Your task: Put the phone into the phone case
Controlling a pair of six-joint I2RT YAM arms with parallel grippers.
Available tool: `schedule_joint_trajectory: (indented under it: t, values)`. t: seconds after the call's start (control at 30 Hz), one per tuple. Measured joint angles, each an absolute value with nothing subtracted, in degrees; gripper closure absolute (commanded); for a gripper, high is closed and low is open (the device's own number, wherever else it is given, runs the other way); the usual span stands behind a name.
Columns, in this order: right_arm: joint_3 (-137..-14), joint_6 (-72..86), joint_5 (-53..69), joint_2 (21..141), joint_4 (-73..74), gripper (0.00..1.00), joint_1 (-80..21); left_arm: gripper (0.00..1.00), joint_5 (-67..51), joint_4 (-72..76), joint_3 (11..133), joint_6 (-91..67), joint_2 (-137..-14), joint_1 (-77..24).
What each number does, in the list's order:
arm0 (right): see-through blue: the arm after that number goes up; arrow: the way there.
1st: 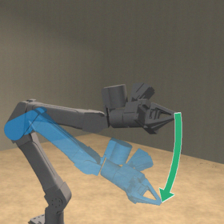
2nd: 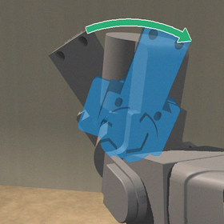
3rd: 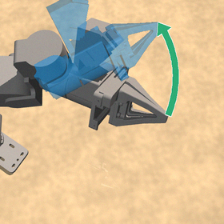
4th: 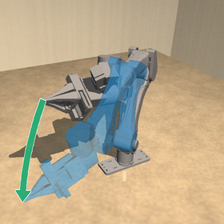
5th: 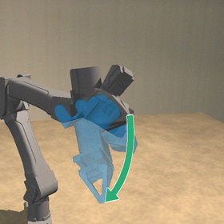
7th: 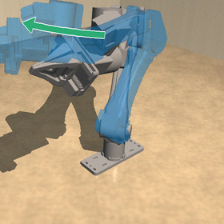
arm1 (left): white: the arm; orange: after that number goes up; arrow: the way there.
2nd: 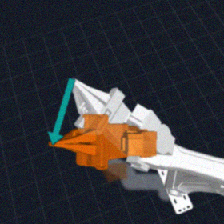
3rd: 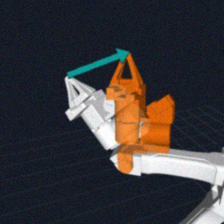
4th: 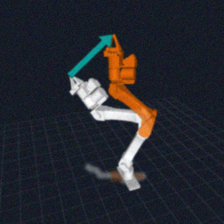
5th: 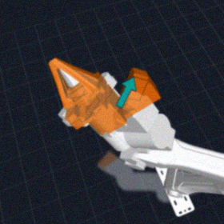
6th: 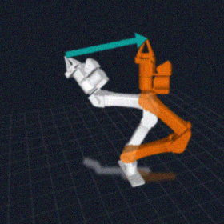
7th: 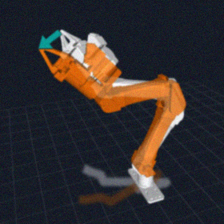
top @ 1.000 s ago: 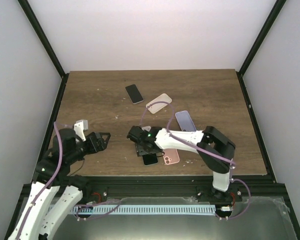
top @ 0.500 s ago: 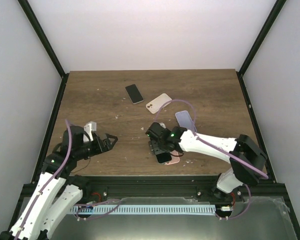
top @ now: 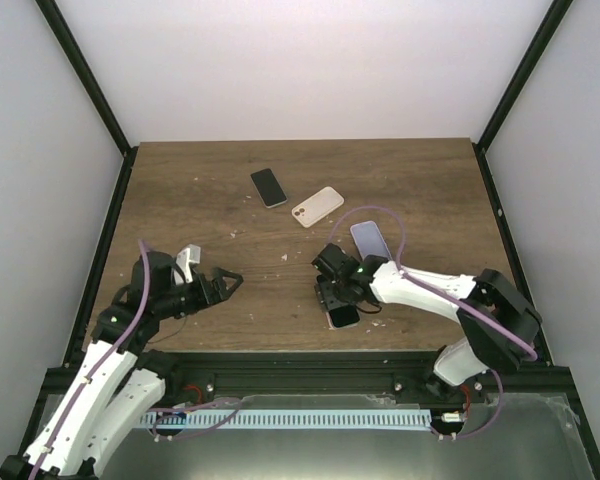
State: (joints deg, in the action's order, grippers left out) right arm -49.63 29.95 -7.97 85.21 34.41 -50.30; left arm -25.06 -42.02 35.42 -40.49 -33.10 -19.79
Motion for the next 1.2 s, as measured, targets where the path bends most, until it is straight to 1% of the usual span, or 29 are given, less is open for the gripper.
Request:
schedule_joint_trajectory:
  t: [0.4, 0.77, 0.93, 1.1, 1.17, 1.2]
  values:
    - [-49.30, 30.96, -8.05, 89.19, 31.88, 0.48, -48.80, 0.00, -26.06, -41.60, 33.93, -40.53, -32.16, -19.81]
    - [-48.93, 32.42, -8.54, 89.32, 31.77, 0.46, -48.53, 0.00, -26.30, -41.34, 33.85, -40.49, -32.18, -19.81]
    - [-48.93, 32.69, -8.69, 89.60, 31.62, 0.41, -48.56, 0.00, -26.57, -41.15, 33.41, -40.49, -32.12, -19.88]
    - [-48.95, 33.28, -8.80, 89.62, 31.59, 0.31, -48.56, 0.00, -26.70, -41.17, 33.26, -40.49, -32.08, -19.88]
    - [-48.99, 33.47, -8.80, 89.62, 31.64, 0.24, -48.56, 0.00, -26.70, -41.17, 33.26, -40.49, -32.10, -19.88]
    - [-49.01, 33.52, -8.80, 89.62, 31.66, 0.18, -48.56, 0.00, -26.70, -41.17, 33.26, -40.49, -32.12, -19.88]
